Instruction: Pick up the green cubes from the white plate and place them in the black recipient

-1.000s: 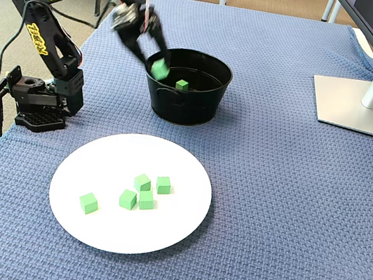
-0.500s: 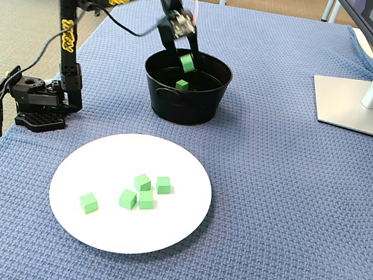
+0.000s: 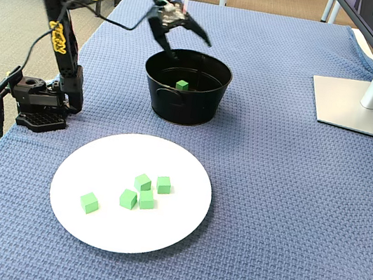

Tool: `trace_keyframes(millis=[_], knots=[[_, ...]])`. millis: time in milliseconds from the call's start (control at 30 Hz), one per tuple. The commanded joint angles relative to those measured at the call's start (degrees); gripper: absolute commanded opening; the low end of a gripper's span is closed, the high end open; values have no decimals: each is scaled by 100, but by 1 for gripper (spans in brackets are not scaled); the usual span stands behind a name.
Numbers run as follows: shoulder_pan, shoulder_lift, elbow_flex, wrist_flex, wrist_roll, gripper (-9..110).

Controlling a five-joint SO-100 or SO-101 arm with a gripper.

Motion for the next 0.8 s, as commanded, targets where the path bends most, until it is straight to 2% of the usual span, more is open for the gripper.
trace_keyframes(millis=[0, 200, 333, 533, 767], knots=[[1020, 624, 316, 281, -853, 14], [2944, 659, 1600, -352, -2795, 11], [3841, 527, 2373, -1055, -3138, 11], [4755, 396, 2997, -1679, -2865, 9], [5581, 237, 3393, -2461, -1380, 12]])
